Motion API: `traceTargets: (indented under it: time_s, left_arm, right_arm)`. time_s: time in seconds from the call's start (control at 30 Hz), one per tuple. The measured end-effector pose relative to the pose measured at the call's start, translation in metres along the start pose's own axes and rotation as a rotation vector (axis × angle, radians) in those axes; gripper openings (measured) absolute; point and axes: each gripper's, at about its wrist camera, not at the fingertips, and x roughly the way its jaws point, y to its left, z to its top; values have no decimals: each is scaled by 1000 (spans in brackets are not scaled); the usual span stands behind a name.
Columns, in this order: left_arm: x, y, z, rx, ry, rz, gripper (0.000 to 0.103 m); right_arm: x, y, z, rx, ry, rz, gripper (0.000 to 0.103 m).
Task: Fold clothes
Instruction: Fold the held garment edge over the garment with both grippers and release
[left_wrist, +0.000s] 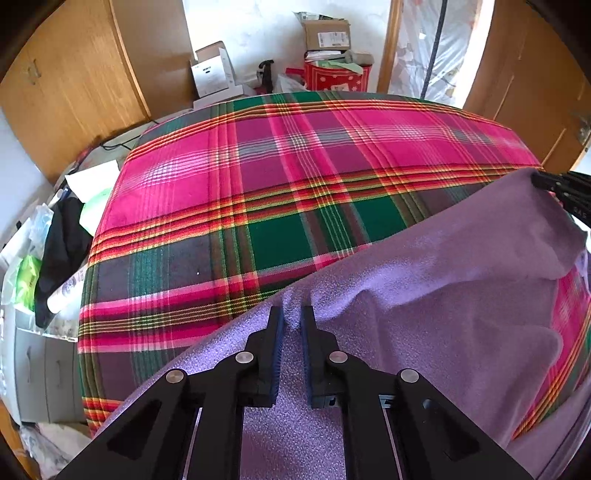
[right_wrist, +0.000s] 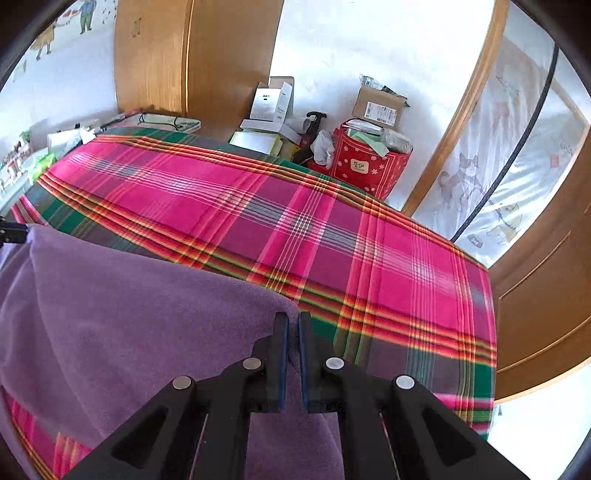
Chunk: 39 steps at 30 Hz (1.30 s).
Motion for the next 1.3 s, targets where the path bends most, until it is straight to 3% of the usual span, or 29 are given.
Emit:
traceTargets:
  time_s: [0.43,0.6,0.67,0.9,1.13,1.3]
  left_arm:
    - [2,-1,0,-5,-3,11,10]
    - [-6,-2,-2,-21,6,-1,10]
    - [-15,-7,-5,-11,-11,1,11]
    - [-51,-36,-19,49,-54,-58,17]
    - [-57,-76,-37,123,-13,-137,19]
    - [-63,-114,-42,221,-57,-127,22]
  right_arm:
    - [36,5,10,-59,45,-71,7]
    - [22,-5,7,30,44,-32,10]
    - [7,-8,3,48,5,-34,11]
    - [-46,3,-25,69,-70,46,17]
    - [-63,34,-61,-10,-43,114,20]
    - [-67,24,-90,25,-6,90,24]
